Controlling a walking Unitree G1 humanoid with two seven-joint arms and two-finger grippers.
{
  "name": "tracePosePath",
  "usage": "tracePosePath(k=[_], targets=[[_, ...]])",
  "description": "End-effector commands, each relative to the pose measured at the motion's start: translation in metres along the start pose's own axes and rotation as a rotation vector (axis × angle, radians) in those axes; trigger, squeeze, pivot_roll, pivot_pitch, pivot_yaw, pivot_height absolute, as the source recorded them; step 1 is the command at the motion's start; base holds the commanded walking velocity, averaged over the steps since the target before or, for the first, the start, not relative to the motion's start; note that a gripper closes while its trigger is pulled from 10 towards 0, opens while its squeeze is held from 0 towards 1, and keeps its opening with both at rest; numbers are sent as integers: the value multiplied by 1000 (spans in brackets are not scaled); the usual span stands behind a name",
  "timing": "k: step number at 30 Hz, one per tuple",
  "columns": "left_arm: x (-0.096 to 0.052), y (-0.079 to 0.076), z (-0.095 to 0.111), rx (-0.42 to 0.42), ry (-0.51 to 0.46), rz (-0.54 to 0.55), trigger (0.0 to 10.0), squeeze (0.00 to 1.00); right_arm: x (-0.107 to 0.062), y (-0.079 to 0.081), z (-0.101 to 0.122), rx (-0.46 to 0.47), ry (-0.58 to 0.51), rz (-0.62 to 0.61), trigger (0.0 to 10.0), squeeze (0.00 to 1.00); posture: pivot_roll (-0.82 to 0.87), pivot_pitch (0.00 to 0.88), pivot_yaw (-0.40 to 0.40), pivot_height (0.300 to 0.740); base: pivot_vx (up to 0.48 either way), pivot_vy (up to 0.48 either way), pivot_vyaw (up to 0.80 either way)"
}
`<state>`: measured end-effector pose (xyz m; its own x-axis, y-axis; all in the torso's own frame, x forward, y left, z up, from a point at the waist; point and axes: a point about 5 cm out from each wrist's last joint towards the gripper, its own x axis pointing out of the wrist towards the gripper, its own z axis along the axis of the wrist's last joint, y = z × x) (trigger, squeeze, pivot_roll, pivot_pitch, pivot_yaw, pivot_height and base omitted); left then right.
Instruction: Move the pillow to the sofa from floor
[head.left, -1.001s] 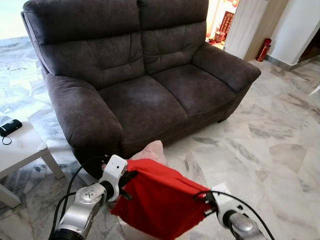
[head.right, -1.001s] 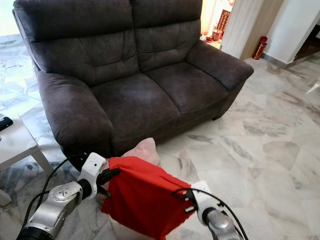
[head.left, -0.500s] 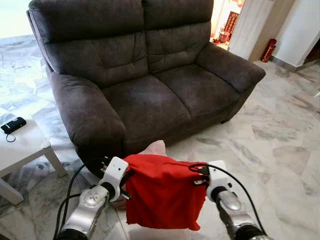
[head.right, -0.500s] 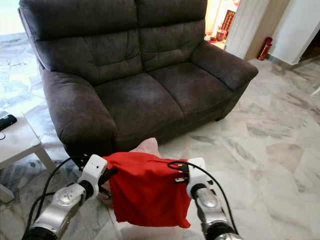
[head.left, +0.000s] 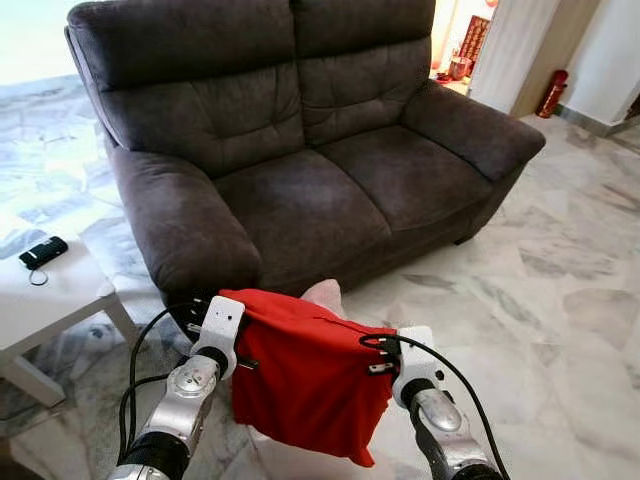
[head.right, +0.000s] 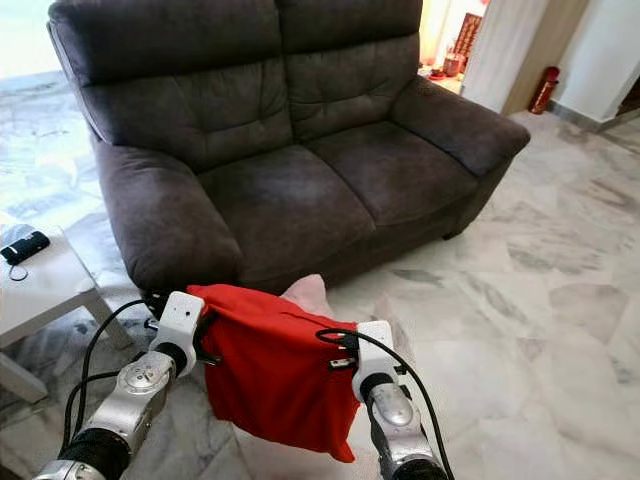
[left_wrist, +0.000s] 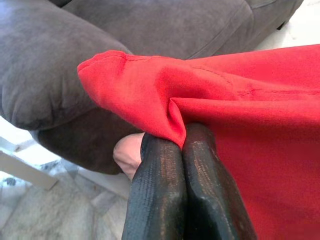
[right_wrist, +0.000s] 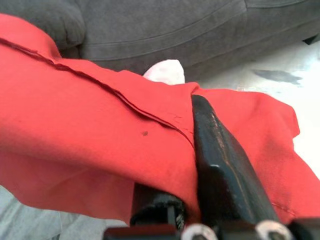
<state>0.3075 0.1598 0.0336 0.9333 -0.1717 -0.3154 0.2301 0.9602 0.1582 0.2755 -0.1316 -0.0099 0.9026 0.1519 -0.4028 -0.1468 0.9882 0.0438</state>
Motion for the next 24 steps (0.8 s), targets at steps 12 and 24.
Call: tracePosePath(k=[12, 24], targets=[[16, -24, 16, 46, -45, -85, 10000, 0, -16, -39, 0, 85, -120, -179, 10000, 0, -85, 0, 84, 740, 0, 0, 0], [19, -21, 18, -77, -73, -31, 10000, 0, -19, -47, -1, 127, -155, -201, 10000, 0, -54, 0, 0, 740, 0, 0, 0]])
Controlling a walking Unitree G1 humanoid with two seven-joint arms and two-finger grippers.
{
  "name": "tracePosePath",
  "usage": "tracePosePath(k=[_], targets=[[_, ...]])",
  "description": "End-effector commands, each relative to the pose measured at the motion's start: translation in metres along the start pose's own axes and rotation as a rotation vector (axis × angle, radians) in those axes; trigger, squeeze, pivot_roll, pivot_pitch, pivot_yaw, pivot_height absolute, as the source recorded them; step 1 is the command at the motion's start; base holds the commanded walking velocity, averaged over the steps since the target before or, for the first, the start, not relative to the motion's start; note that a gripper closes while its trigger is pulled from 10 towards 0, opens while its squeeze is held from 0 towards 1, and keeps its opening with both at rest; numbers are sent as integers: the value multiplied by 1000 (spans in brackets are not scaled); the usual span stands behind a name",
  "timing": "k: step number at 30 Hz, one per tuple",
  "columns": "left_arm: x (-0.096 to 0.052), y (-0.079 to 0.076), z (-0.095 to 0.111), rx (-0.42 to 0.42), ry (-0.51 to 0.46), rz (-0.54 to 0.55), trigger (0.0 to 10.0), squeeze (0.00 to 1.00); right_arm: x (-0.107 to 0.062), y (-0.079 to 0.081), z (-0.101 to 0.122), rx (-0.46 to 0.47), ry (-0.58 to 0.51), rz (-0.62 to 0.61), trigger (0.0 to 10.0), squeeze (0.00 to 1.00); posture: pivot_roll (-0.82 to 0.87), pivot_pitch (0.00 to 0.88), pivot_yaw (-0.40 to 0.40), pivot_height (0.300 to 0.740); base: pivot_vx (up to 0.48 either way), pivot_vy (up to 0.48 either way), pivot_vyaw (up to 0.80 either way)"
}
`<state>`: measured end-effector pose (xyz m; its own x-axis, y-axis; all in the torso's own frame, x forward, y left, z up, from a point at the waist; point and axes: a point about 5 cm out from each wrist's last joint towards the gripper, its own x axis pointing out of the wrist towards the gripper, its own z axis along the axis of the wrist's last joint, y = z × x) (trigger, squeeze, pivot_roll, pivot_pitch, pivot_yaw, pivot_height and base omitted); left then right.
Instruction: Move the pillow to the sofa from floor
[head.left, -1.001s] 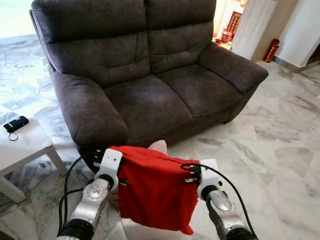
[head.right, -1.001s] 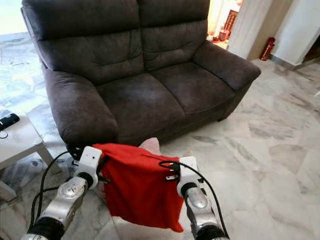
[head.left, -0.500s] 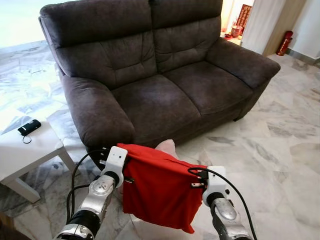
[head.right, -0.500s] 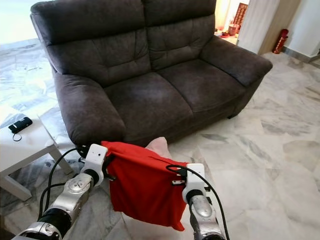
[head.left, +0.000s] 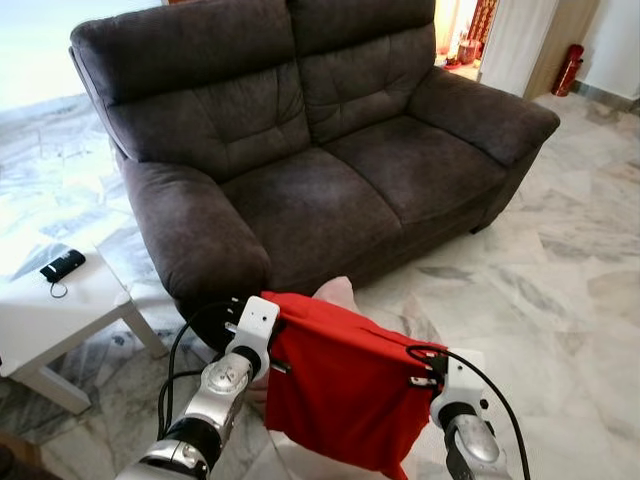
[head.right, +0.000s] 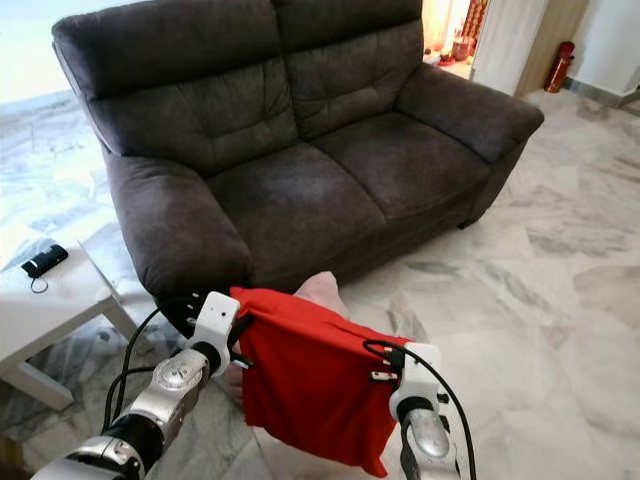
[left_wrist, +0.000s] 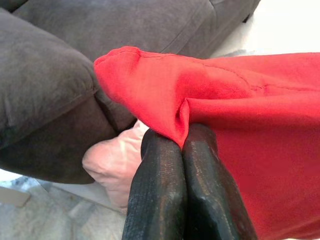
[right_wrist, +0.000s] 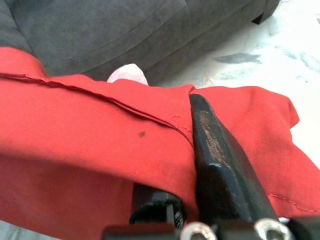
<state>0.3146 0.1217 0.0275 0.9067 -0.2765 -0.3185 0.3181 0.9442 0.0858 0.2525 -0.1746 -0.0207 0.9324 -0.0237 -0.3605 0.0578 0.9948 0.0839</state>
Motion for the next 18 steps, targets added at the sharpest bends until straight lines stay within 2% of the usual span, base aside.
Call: tracePosePath(k=[1, 2, 4, 5, 7, 11, 18], targets=[[2, 18, 15, -33, -76, 91, 10000, 0, 9, -4, 24, 34, -108, -21, 10000, 0, -36, 0, -11, 740, 0, 0, 0], [2, 18, 15, -33, -76, 91, 10000, 0, 9, -4, 24, 34, -108, -21, 10000, 0, -36, 0, -11, 740, 0, 0, 0], [0, 30, 18, -94, -96, 130, 10000, 0, 15, -1, 31, 47, -120, -7, 10000, 0, -27, 0, -12, 740, 0, 0, 0], [0, 30, 18, -94, -96, 130, 10000, 0, 15, -1, 31, 47, -120, -7, 10000, 0, -27, 0, -12, 740, 0, 0, 0], [-3, 43, 18, -99, -94, 157, 10000, 0, 18, 1, 35, 58, -124, -7, 10000, 0, -17, 0, -16, 740, 0, 0, 0], [-5, 50, 18, -86, -93, 171, 10000, 0, 19, 2, 36, 70, -125, -6, 10000, 0, -9, 0, -18, 740, 0, 0, 0], [-7, 50, 14, -96, -94, 170, 10000, 0, 17, 3, 35, 48, -135, 11, 10000, 0, -18, 0, -14, 740, 0, -385, 0]])
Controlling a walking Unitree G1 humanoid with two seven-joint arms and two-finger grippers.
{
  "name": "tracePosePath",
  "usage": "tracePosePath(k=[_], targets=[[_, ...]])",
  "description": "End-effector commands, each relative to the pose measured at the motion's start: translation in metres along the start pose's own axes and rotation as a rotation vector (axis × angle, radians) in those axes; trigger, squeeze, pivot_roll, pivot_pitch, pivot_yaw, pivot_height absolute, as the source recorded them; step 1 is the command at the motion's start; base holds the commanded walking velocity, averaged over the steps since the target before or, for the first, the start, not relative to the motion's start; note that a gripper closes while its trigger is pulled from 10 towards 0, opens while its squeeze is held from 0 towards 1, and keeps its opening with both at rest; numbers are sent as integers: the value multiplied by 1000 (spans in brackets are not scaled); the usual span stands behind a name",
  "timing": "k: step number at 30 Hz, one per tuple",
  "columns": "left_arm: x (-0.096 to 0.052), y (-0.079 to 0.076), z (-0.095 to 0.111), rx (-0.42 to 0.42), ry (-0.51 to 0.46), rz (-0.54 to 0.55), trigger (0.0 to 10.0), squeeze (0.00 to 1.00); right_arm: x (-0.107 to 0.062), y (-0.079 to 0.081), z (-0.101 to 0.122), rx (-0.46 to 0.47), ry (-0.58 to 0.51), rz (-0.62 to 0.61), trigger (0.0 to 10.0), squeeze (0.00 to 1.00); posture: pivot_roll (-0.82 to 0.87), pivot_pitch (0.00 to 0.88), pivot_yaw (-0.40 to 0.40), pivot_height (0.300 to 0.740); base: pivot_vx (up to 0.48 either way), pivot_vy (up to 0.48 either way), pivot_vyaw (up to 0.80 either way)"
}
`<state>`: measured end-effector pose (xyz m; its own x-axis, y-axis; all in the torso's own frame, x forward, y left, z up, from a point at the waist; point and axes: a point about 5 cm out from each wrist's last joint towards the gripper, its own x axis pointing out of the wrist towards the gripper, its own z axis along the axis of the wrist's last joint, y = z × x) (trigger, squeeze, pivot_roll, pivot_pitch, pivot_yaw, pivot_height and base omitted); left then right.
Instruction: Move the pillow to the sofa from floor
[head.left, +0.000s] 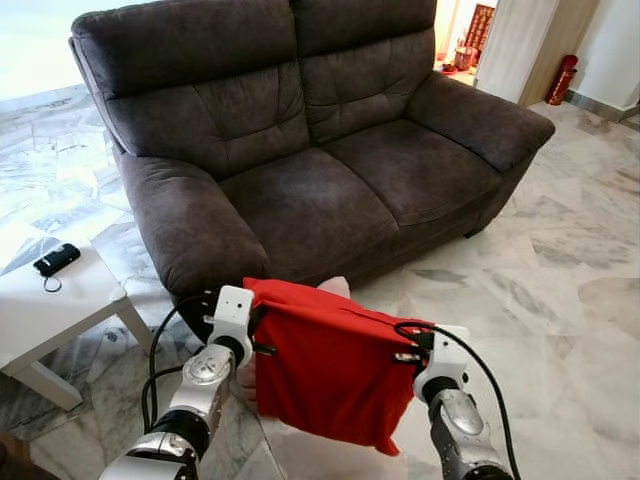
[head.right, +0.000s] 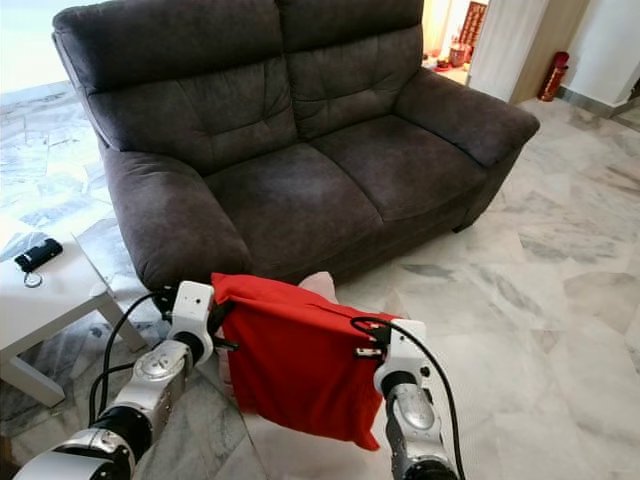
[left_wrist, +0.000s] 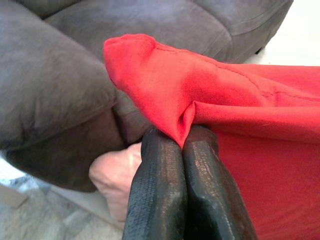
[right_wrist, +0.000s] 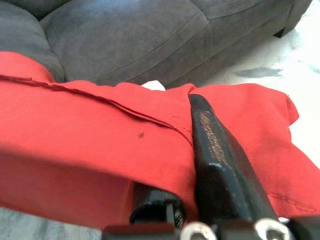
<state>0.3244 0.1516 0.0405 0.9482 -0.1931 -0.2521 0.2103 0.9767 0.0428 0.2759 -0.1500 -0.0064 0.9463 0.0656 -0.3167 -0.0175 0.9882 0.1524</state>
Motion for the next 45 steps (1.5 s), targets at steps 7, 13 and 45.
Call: tracePosePath(k=[7, 13, 45], targets=[[2, 11, 9, -15, -39, 47, 10000, 0, -2, -21, 18, 15, -116, -81, 10000, 0, -15, 0, -18, 740, 0, -447, 725], [2, 9, 11, -18, -45, 42, 10000, 0, -1, -21, 20, -6, -123, -71, 10000, 0, -17, 0, -21, 740, 0, -450, 0], [2, 11, 12, -17, -52, 76, 10000, 0, -4, -24, 4, -37, -23, -46, 10000, 0, -21, 0, -22, 740, 0, -392, 302]])
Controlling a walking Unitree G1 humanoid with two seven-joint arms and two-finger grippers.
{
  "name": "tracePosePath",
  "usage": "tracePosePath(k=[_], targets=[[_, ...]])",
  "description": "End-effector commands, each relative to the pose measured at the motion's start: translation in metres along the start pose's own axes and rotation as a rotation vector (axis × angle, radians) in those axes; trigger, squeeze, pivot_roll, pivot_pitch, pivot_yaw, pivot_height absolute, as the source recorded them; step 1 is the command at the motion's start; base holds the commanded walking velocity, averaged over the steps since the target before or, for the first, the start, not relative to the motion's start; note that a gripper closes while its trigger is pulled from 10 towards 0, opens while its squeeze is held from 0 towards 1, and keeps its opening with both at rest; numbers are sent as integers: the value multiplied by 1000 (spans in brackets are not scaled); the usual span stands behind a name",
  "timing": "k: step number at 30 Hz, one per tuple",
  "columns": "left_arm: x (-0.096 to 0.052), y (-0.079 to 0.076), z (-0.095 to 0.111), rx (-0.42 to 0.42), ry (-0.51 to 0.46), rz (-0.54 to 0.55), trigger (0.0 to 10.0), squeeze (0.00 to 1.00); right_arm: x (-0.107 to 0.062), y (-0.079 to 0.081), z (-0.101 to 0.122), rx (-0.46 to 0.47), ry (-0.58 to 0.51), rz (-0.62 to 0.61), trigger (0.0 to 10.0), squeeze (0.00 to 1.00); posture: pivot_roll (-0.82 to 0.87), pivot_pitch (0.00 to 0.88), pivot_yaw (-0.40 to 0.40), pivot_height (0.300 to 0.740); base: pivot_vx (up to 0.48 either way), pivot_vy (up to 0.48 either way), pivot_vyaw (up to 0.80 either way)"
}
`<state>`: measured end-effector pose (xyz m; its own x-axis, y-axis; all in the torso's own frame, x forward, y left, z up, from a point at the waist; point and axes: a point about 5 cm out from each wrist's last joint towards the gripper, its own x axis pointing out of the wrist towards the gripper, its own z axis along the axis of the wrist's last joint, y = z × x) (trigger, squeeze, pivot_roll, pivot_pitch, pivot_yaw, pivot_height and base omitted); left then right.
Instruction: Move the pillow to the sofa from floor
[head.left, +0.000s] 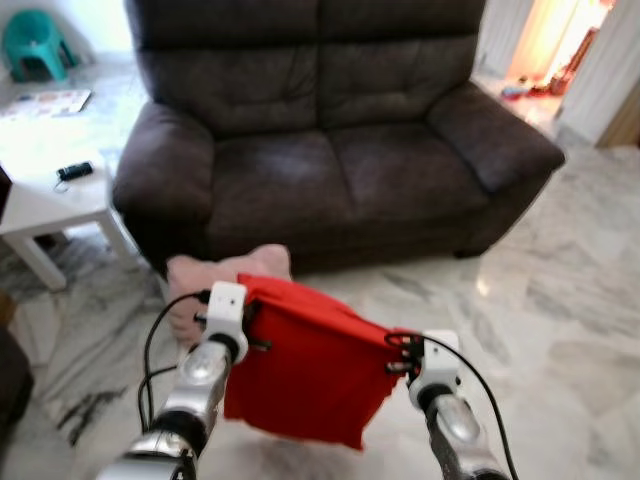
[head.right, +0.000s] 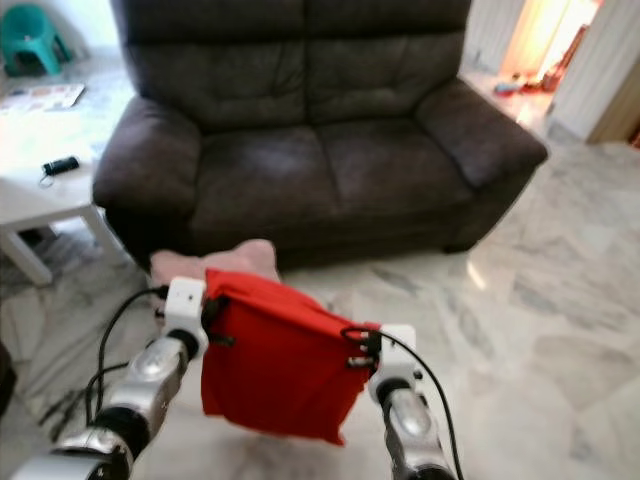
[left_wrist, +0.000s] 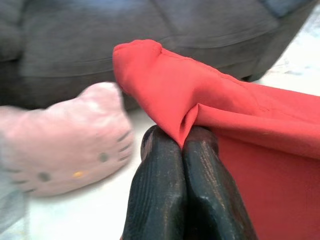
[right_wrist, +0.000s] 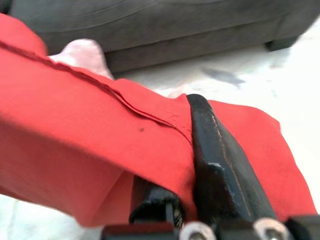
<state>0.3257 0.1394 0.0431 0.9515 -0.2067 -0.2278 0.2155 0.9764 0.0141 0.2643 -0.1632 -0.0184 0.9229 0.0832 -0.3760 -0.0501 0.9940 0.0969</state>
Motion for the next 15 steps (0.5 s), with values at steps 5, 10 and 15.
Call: tracePosePath(k=[5, 10, 15], targets=[[0, 21, 12, 2, -48, 89, 10000, 0, 3, -11, 16, 31, -81, -59, 10000, 0, -22, 0, -20, 740, 0, 0, 0], [1, 21, 17, -33, -81, 85, 10000, 0, 3, -12, 15, 35, -82, -60, 10000, 0, -18, 0, -23, 740, 0, 0, 0], [0, 22, 17, -49, -84, 85, 10000, 0, 3, -8, 18, 35, -113, -58, 10000, 0, -19, 0, -24, 740, 0, 0, 0]])
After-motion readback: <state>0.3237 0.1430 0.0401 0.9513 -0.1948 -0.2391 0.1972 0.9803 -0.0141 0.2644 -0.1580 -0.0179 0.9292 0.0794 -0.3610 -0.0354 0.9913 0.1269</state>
